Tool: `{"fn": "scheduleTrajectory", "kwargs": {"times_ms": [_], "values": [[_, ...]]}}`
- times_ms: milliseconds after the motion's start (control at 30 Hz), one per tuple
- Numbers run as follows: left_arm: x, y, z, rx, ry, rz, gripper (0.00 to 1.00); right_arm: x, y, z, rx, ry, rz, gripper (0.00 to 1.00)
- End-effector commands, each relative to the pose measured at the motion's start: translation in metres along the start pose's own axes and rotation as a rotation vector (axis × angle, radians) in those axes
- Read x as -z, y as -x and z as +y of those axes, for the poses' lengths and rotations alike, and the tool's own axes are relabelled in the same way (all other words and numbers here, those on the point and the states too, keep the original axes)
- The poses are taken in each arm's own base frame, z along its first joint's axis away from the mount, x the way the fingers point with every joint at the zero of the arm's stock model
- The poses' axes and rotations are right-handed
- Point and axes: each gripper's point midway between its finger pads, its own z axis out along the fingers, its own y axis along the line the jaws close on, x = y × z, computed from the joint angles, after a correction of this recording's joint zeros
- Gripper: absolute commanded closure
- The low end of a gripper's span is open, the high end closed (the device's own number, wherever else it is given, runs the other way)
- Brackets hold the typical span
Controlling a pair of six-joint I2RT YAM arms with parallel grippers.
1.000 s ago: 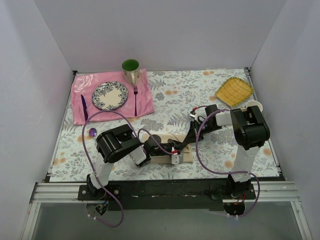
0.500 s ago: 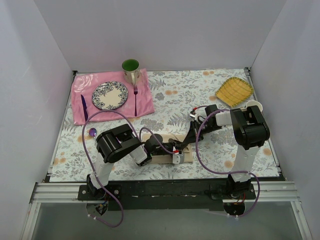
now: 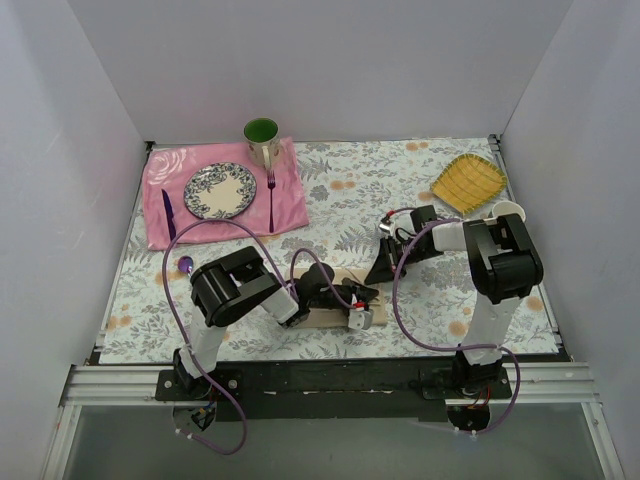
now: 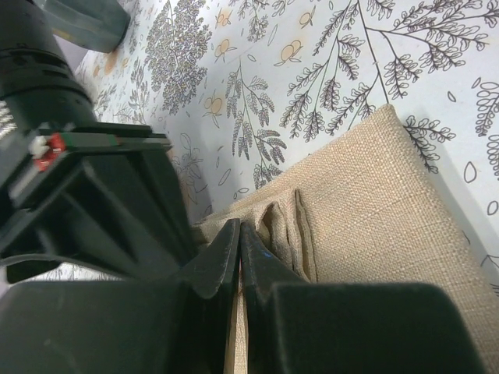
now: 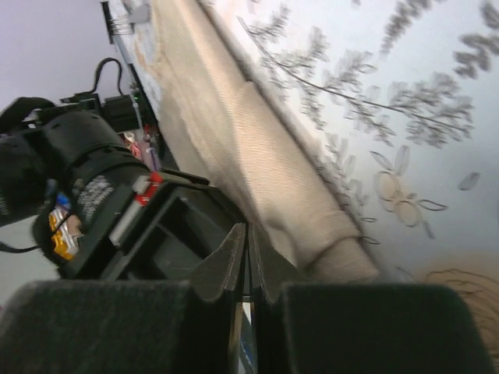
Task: Fold the napkin into a case and place the utensils inside
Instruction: Smooth out the 2/3-rectangle-folded napkin at the center of the board.
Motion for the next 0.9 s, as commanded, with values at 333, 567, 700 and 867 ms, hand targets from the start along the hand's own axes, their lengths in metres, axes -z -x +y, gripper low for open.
{"fn": "scheduleTrajectory", "kwargs": {"times_ms": [333,567,700,867], "values": [[0.008,-0.016,-0.035,0.071,-0.123,0.077,1.0,-0.022,0.039,0.057,0.027,0.131,-0.071,0.8],[0.012,-0.016,-0.037,0.089,-0.115,0.079,1.0,-0.037,0.023,0.018,-0.012,0.105,-0.024,0.75],[0.013,-0.02,-0.038,0.09,-0.11,0.096,1.0,-0.037,0.013,-0.007,-0.041,0.088,0.0,0.73],[0.016,-0.02,-0.039,0.092,-0.106,0.097,1.0,-0.016,0.018,-0.019,-0.074,0.074,-0.032,0.64]]}}
